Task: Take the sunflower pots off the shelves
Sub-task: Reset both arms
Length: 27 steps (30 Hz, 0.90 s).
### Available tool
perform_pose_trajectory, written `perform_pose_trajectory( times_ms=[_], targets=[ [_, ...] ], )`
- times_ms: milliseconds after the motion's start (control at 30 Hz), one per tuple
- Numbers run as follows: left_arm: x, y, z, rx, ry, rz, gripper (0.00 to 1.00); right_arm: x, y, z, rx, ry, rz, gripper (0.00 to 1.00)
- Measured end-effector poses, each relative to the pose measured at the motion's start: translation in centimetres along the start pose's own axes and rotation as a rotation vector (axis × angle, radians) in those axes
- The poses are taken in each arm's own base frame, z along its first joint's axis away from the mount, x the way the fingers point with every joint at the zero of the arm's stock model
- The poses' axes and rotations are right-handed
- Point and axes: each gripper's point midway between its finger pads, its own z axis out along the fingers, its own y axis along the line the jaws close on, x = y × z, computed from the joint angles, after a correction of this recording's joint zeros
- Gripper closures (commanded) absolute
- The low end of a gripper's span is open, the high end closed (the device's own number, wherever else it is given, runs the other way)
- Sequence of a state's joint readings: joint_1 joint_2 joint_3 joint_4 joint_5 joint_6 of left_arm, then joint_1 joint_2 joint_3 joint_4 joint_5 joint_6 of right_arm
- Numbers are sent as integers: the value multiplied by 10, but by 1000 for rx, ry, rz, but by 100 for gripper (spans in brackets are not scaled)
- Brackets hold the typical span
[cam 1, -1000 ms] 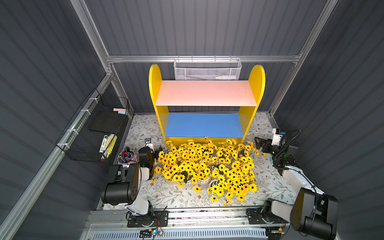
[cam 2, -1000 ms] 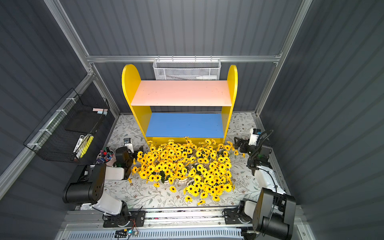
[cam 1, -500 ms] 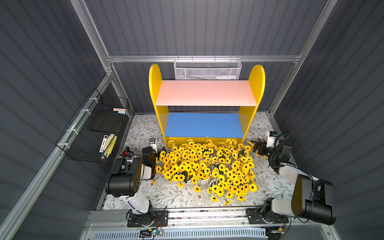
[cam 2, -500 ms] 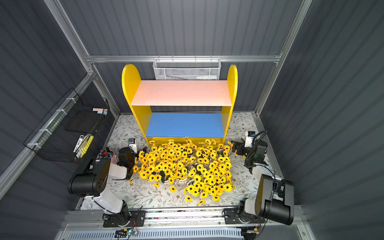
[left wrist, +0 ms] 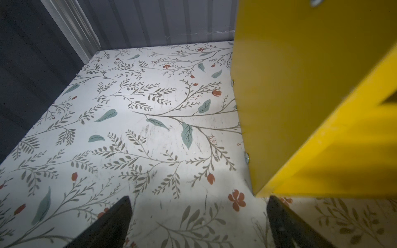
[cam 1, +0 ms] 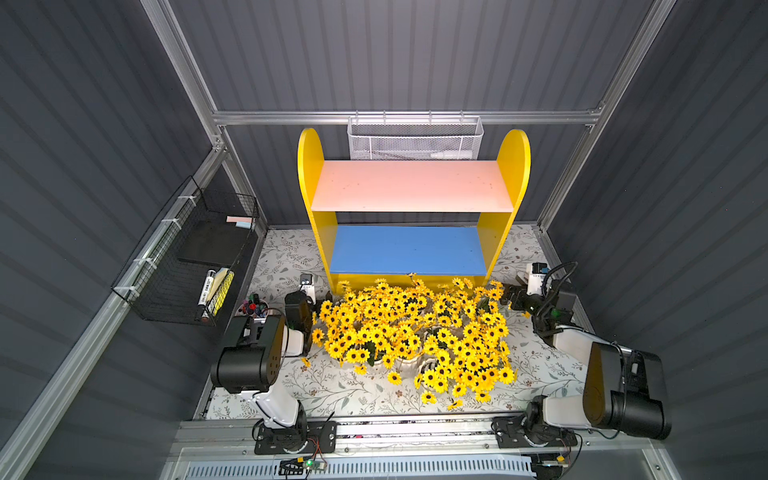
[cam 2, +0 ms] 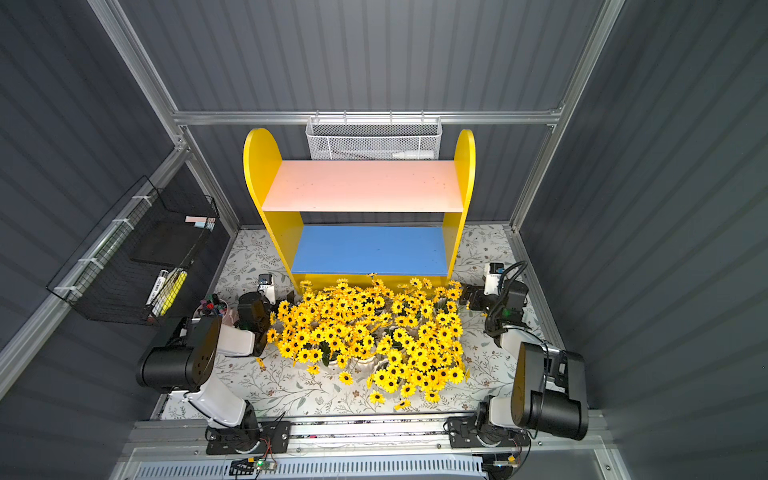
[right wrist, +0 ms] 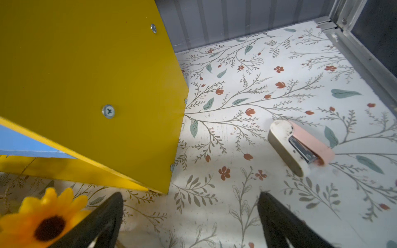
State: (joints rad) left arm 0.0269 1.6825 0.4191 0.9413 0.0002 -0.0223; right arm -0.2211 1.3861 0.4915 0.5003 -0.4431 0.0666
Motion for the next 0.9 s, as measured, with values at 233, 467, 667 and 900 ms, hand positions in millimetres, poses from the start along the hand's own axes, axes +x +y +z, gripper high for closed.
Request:
perform_pose_trajectory(
  times_ms=[233, 467, 667, 900],
  targets=[
    [0, 0, 0, 0, 0, 0, 1, -2, 1, 4, 28, -22, -15, 1],
    [0, 0, 0, 0, 0, 0, 0, 24, 9, 22, 94, -53, -83, 1],
    [2, 0, 0, 0, 8, 0, 1, 15, -5, 17, 224, -118, -97, 1],
    [3, 0, 1, 0, 15, 3, 1, 13, -17, 12, 314, -125, -87, 1]
  ],
)
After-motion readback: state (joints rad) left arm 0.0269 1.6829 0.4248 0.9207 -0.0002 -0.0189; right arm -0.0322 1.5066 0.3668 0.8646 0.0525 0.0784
